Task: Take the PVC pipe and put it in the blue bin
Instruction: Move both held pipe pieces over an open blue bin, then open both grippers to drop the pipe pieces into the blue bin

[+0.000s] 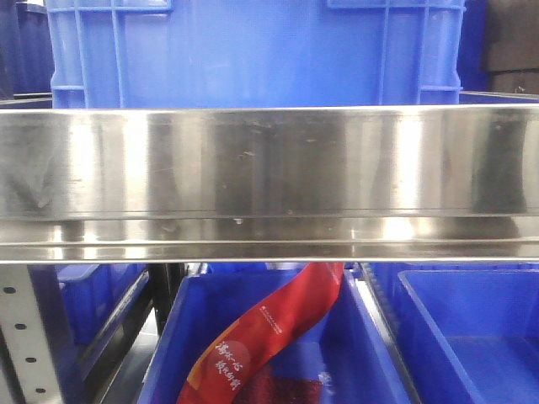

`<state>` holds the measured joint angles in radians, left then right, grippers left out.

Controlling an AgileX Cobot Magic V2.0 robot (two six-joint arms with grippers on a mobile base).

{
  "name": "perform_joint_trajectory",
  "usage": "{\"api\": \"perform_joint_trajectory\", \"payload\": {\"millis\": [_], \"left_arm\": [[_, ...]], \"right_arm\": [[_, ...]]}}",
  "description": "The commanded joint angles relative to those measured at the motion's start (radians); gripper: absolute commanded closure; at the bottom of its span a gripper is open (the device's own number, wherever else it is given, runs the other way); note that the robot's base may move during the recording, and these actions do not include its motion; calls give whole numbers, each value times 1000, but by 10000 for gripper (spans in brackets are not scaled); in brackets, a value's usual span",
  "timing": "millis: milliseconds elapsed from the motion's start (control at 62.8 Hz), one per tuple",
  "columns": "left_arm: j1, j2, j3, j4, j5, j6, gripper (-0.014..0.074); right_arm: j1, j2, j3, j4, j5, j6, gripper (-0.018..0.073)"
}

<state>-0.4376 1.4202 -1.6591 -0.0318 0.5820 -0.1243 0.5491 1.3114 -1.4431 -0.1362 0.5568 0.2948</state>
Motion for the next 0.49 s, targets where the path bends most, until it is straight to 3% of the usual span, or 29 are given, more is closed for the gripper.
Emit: {"api": "perform_joint_trajectory", "payload": {"millis": [0,191,478], "left_arm": [[-6,65,-90,-1,35,-22,707],[-6,198,-209,-8,83,-46,707],[-6,280,-214,-18,104,-44,707]], "right_arm": [[1,43,-51,32,-4,-10,721],[5,120,-93,38,-6,-10,721],[5,181,-93,38,32,-10,721]]}}
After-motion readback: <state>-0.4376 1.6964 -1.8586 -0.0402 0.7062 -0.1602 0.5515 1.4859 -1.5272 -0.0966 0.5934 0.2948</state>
